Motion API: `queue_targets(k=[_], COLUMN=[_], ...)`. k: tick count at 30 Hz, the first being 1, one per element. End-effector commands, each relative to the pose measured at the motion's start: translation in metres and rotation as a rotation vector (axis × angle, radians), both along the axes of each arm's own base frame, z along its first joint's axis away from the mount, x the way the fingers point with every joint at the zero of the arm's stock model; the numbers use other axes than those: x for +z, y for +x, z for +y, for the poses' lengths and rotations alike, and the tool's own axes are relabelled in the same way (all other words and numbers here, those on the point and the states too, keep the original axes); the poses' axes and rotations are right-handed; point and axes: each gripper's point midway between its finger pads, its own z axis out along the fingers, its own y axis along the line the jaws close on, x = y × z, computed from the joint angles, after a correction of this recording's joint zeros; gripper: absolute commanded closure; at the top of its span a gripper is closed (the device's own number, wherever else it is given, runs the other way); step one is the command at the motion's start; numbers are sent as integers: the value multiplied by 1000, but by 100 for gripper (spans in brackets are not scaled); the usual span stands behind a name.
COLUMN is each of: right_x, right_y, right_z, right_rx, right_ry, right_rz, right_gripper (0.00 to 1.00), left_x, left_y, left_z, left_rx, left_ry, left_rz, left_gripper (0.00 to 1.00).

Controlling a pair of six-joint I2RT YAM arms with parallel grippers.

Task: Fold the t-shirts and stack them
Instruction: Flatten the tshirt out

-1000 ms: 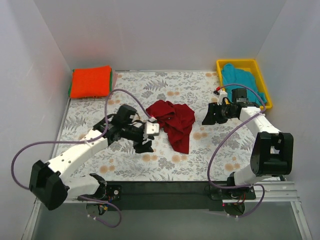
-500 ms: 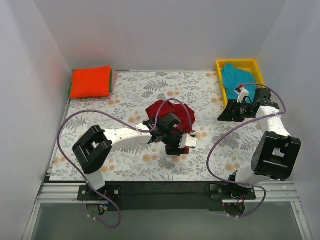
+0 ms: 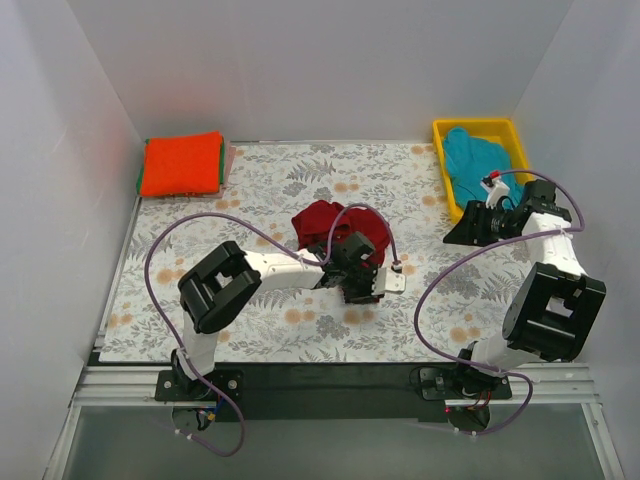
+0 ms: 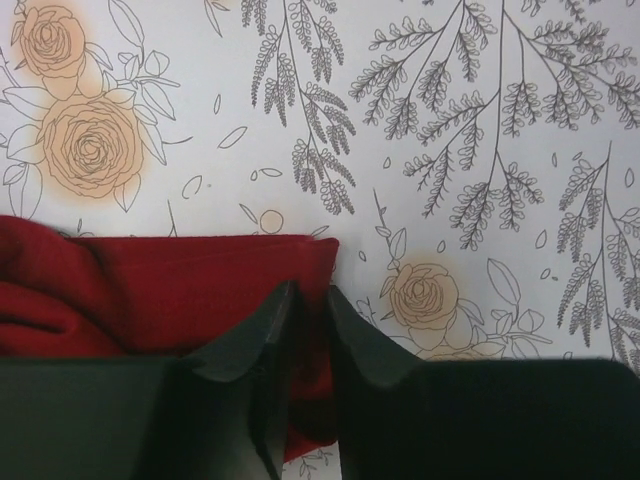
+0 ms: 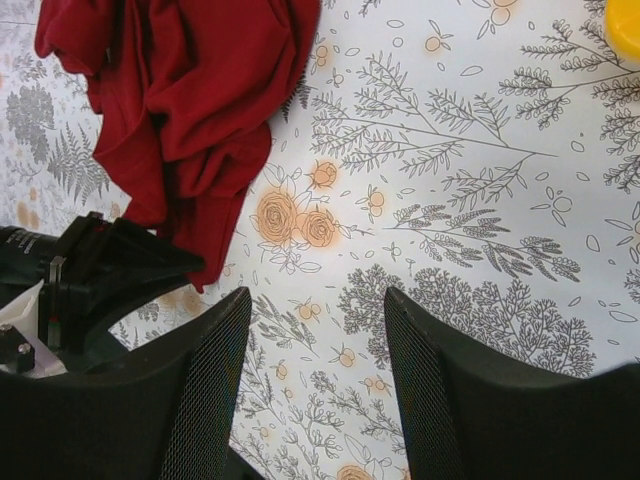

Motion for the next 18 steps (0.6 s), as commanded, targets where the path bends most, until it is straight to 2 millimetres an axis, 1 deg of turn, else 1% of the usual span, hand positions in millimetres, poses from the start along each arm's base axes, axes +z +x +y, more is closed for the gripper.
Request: queue_targets(k=[1,2,3,4,5,6,8,9,10,11,12,13,14,15,16,17,18], right_x=[25,29,34,40,44,48,50,50,51,52,53,54,55,54,53,53,52], right_y=[1,0,-3,-4,-5,-6,-5,-5,-5,-4,-4,-2,-1,0,1,5,7], right_z=[3,5,8,12,14,16,17,17,18,19,20,24,27,29,37,40,45], right_rx=[33,41,49,64,70,80,91,94,102,107,115,129,141,147,166,167,175], right_ry=[35,52,65,91,97,103,102,103,111,115,120,118,114,106,100,87,77], right_rz=[-67,-75,-84,-101,-118,-137,-154,-157,-162,-168,-172,-183,-191,-196,-196,-220,-225], right_gripper=[37,37,37,36,36,35,32,30,28,23,21,18,14,12,11,10,10], left_x=[9,25,44,59,93,127,185,221,273,297,327,360,379,396,419,436,446], left_y=[13,12,23,28,28,45,58,72,81,95,99,103,107,117,124,136,143], left_z=[3,4,6,8,10,11,18,31,36,50,59,67,74,89,102,124,137], left_rx=[68,67,94,122,128,183,237,267,306,344,365,379,411,460,512,589,629], left_ry=[-7,-42,-74,-95,-148,-210,-303,-372,-450,-491,-535,-586,-620,-652,-703,-747,-772], left_rz=[10,35,37,54,59,61,82,91,93,78,48,-2,-30,-65,-124,-137,-153], left_gripper=[85,96,100,100,100,100,100,100,100,100,100,100,100,100,100,100,100])
